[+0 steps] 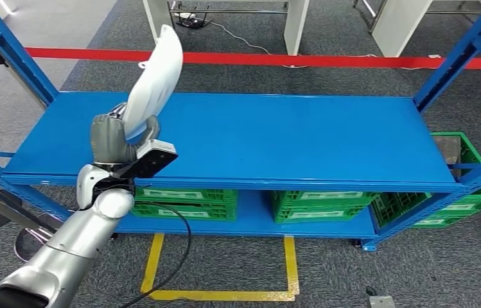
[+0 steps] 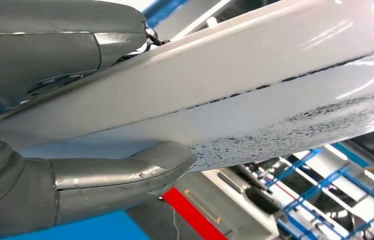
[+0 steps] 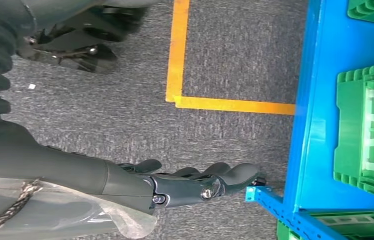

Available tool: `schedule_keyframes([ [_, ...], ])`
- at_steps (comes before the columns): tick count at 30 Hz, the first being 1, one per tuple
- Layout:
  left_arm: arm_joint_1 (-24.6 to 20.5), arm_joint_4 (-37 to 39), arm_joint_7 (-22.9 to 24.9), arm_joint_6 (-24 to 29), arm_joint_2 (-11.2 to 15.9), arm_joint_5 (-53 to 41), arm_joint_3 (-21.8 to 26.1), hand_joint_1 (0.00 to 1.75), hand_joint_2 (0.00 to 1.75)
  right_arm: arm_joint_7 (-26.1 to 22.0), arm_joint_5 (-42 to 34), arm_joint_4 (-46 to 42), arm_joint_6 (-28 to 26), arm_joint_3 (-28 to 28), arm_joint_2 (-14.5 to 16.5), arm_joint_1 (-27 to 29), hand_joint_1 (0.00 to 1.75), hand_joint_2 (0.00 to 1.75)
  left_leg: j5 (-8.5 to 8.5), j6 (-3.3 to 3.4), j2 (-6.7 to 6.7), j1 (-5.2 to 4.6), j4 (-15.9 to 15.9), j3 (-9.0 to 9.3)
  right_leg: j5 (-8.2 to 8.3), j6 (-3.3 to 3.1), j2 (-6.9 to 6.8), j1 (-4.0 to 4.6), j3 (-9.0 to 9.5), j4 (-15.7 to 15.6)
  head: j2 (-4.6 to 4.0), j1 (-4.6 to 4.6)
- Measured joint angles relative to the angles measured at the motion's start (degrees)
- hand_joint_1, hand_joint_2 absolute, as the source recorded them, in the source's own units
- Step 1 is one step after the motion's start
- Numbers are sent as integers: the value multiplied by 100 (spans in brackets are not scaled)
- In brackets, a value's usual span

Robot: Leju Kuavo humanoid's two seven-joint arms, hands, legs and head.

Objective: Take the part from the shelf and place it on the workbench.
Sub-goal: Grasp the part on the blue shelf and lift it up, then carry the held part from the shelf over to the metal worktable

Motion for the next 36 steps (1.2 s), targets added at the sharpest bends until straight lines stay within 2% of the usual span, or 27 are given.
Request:
schedule_keyframes([
  [1,39,-63,-47,33,-32,100,44,175,175,0,-11,-4,-7,1,0,-5,0,175,1,-13,-3,-12,10,-3,137,-20,0,6,201,-384,0,-2],
  [2,84,-125,-112,79,-66,228,89,175,175,0,-25,-8,-13,1,0,-7,0,175,6,-32,-4,-22,16,-10,210,-36,4,11,341,-642,0,-5],
  [4,223,-259,-272,197,-132,478,187,175,175,0,-52,-11,-25,1,0,4,0,175,24,-86,-4,-36,19,-21,217,-62,21,27,432,-772,0,-11],
  [6,403,-394,-424,315,-189,626,285,175,175,0,-78,-16,-33,0,11,25,0,175,-4,-148,-2,-24,20,-28,254,-122,25,15,427,-791,0,-12],
  [8,561,-511,-574,398,-243,697,400,175,175,0,-103,-26,-42,-3,23,30,0,175,-273,-208,0,-6,322,-139,305,-195,6,-9,419,-833,0,-28],
  [10,707,-585,-718,427,-310,716,534,175,175,0,-122,-33,-48,-4,24,28,0,175,-719,-247,3,12,1030,-370,334,-230,-11,-10,395,-842,0,-45],
  [11,781,-605,-777,431,-348,715,607,175,175,0,-126,-34,-48,-4,25,30,0,175,-883,-259,2,16,1361,-464,348,-234,-16,-7,377,-839,0,-46],
  [12,845,-621,-824,433,-384,715,676,175,175,0,-126,-34,-47,-3,26,33,0,175,-958,-264,2,17,1551,-493,366,-234,-19,-3,353,-835,0,-46],
  [13,895,-636,-858,434,-418,714,739,175,175,0,-126,-34,-46,-2,27,35,0,175,-926,-260,2,17,1527,-420,388,-228,-19,-1,325,-829,0,-46],
  [14,928,-653,-879,434,-449,714,793,175,175,0,-126,-34,-47,-2,28,36,0,175,-806,-248,2,16,1287,-246,410,-218,-18,0,299,-823,0,-47],
  [16,949,-697,-898,434,-496,712,864,175,175,0,-126,-34,-48,-2,29,33,0,175,-525,-203,3,4,470,258,450,-179,-17,11,258,-806,0,-47],
  [17,952,-720,-903,436,-518,710,887,175,175,0,-126,-34,-49,-2,30,30,0,175,-446,-181,2,-6,158,434,471,-151,-18,18,243,-798,0,-44],
  [18,956,-739,-907,438,-537,710,908,175,175,0,-126,-34,-49,-2,30,29,0,175,-411,-158,1,-20,-27,530,495,-117,-21,22,232,-794,0,-42],
  [21,984,-767,-969,444,-609,722,1003,175,175,0,-121,-34,-60,-1,31,31,0,175,-334,-72,8,-38,-84,498,547,-6,-23,3,200,-803,0,-41],
  [22,989,-780,-1012,446,-639,736,1048,175,175,0,-116,-34,-69,-1,31,33,0,175,-289,-30,17,-30,-98,470,467,23,-22,-3,151,-747,0,-37],
  [23,992,-797,-1059,448,-670,752,1092,175,175,0,-113,-34,-79,-2,31,34,0,175,-236,13,26,-18,-115,428,300,48,-21,-7,65,-586,0,-29],
  [24,998,-812,-1099,449,-705,767,1134,175,175,0,-109,-34,-87,-2,31,32,0,175,-190,44,34,-11,-122,381,59,65,-22,-14,-53,-308,0,-21],
  [26,1024,-830,-1145,450,-753,799,1210,175,175,0,-106,-33,-98,-1,31,34,0,175,-105,70,37,-16,-118,257,-405,98,-24,-16,-292,441,0,-12],
  [27,1040,-832,-1155,450,-768,811,1245,175,175,0,-104,-32,-102,-1,31,38,0,175,-62,68,38,-20,-116,196,-504,107,-24,-16,-331,700,0,-15],
  [28,1053,-832,-1159,450,-775,822,1275,175,175,0,-102,-32,-107,-1,31,42,0,175,-21,64,38,-23,-112,136,-496,110,-25,-15,-279,781,0,-15],
  [29,1067,-834,-1162,450,-781,827,1300,175,175,0,-99,-32,-111,-1,31,43,0,175,17,55,37,-24,-108,83,-389,104,-25,-14,-111,639,0,-14],
  [31,1087,-847,-1175,450,-791,825,1344,175,175,0,-88,-32,-122,-2,31,27,0,175,75,23,36,-27,-91,2,-152,63,-25,-7,460,-124,0,-13],
  [32,1092,-860,-1186,451,-798,822,1369,175,175,0,-80,-32,-128,-2,31,12,0,175,103,-4,38,-32,-81,-28,-108,40,-23,1,738,-522,0,-16],
  [33,1095,-871,-1199,452,-809,820,1393,175,175,0,-68,-32,-133,-2,31,1,0,175,133,-35,41,-37,-72,-50,-110,22,-20,11,922,-798,0,-18],
  [34,1097,-880,-1210,453,-820,818,1416,175,175,0,-54,-32,-138,-2,31,-5,0,175,169,-69,44,-38,-69,-66,-137,5,-17,24,1002,-930,0,-20],
  [36,1105,-886,-1225,454,-841,818,1451,175,175,1,-23,-31,-143,-2,35,7,0,175,219,-139,43,-32,-64,-89,-87,-58,-22,26,990,-967,0,-19],
])
